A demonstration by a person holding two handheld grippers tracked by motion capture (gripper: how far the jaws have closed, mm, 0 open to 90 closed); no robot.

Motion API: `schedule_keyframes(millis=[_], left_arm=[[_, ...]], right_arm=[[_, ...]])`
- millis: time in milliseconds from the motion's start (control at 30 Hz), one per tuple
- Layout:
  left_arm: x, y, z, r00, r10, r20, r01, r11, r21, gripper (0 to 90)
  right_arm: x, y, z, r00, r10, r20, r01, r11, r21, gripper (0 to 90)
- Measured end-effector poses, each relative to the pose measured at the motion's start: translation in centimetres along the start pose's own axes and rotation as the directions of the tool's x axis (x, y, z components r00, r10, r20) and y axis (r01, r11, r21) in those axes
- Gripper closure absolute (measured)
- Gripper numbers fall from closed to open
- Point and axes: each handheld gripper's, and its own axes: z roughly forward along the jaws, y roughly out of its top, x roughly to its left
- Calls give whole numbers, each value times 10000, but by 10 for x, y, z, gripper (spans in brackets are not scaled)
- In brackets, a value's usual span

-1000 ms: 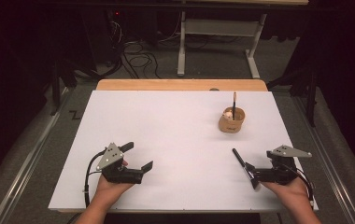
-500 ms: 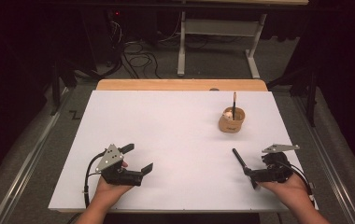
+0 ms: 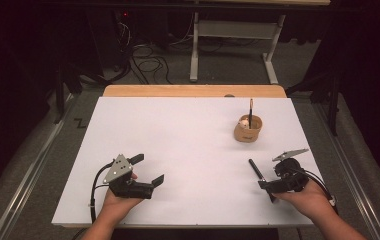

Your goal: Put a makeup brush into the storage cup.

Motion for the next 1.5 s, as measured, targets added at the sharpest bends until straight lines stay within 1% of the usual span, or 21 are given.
schedule_keyframes(millis=[33,100,167,200,233,300,333,400,533,567,700,800,900,1133,1200,1300,1400,1500], left_arm=[[0,0,0,10000,21,-12,-21,10000,-8,5],[0,0,0,10000,-12,-20,12,10000,-11,5],[0,0,0,10000,-6,-17,6,10000,1,5],[0,0,0,10000,-2,-7,2,10000,-6,5],[0,0,0,10000,-5,-17,5,10000,-10,5],[0,0,0,10000,-18,-18,18,10000,-23,5],[0,0,0,10000,-19,-15,19,10000,-29,5],[0,0,0,10000,-42,-6,42,10000,-38,5],[1,0,-1,10000,-1,-15,1,10000,-45,5],[1,0,-1,10000,-10,-11,10,10000,-43,5],[1,0,0,10000,-1,-27,1,10000,-23,5],[1,0,-1,10000,6,-26,-6,10000,-37,5],[1,0,-2,10000,-3,-31,3,10000,-41,5],[1,0,-1,10000,20,-13,-20,10000,-38,5],[0,0,-1,10000,36,-4,-36,10000,-55,5],[1,0,-1,10000,14,-25,-14,10000,-72,5],[1,0,-2,10000,19,-25,-19,10000,-83,5],[1,1,-2,10000,28,-14,-28,10000,-66,5]], right_arm=[[0,1,0,9999,105,-59,-105,9999,115,269],[1,4,1,9999,80,81,-83,9996,280,291],[2,6,1,9998,66,166,-71,9996,279,303],[3,8,1,9998,105,187,-110,9996,269,337],[4,9,1,9999,17,119,-20,9995,302,371],[6,12,2,9996,-135,261,121,9985,530,406],[6,13,3,9995,-198,264,184,9984,533,425],[6,14,5,9992,-166,373,140,9976,685,455],[8,14,9,9993,-184,339,160,9975,694,505],[9,15,9,9990,-162,420,131,9973,717,512],[8,16,12,9994,-70,339,45,9973,734,535],[8,19,12,9989,-158,435,124,9970,770,565],[7,21,13,9989,-188,431,154,9967,797,603],[7,23,16,9997,-105,210,83,9947,1021,676],[8,23,16,9996,-102,274,72,9942,1074,676],[8,23,15,9997,-38,230,12,9935,1140,674],[8,22,14,9995,-88,298,51,9929,1190,674],[7,21,14,9996,4,285,-38,9927,1204,674]])
